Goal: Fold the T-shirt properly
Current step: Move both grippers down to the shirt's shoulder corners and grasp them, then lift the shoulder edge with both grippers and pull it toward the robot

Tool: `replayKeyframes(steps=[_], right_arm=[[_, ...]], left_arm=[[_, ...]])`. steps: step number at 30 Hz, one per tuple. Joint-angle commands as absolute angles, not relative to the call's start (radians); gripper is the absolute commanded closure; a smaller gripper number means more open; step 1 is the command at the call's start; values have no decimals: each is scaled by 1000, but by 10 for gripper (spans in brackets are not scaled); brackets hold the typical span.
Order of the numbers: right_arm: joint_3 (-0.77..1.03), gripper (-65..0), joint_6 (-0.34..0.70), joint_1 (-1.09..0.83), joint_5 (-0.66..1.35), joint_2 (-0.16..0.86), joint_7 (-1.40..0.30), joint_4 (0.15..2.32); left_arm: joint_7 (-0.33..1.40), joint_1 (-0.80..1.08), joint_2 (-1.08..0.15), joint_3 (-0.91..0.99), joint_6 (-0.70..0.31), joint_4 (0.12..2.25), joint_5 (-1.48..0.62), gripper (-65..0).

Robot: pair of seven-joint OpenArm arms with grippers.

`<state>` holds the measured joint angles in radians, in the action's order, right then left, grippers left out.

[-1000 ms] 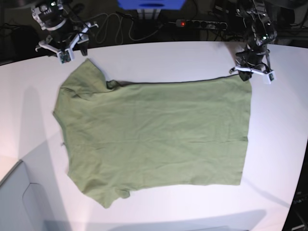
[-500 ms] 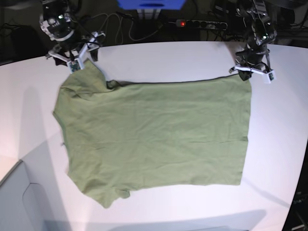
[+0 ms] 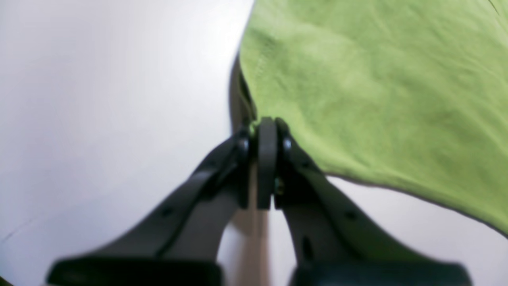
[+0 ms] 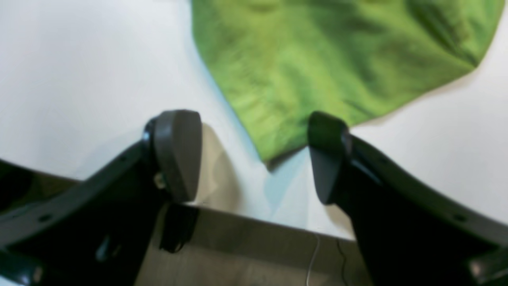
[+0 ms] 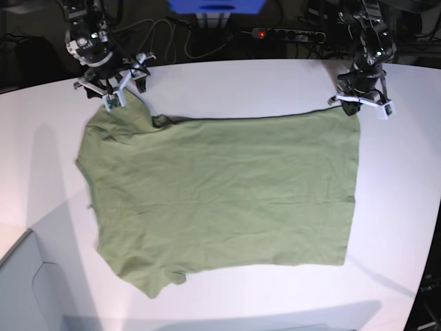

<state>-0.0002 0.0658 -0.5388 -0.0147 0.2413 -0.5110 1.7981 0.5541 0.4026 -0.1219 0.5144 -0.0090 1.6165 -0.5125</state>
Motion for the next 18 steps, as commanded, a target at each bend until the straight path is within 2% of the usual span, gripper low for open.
replayKeyframes(steps=[1,3,6,10,12,18], right_arm=[[2,-405,76,-547,-12,248,-519,1799],[2,-394,77,-550,-12,249,-519,1793],[-5,-314,79,-552,-12,274,-522,1793],[-2,-131,81,-562,-12,282,-524,1793],[4,-2,81,-576,-12,282,-522,1794],[5,-2,81,-602,-12,282,-519,1819]], left_arm=[[579,418,-128,518,-2,1621,-501,0],[579,420,-128,518,-2,1624,-503,0],[579,420,-128,518,-2,1624,-498,0],[579,424,-128,518,-2,1624,-496,0],[579,424,-128,518,-2,1624,-496,0],[579,437,-130,519,-2,1646,-496,0]])
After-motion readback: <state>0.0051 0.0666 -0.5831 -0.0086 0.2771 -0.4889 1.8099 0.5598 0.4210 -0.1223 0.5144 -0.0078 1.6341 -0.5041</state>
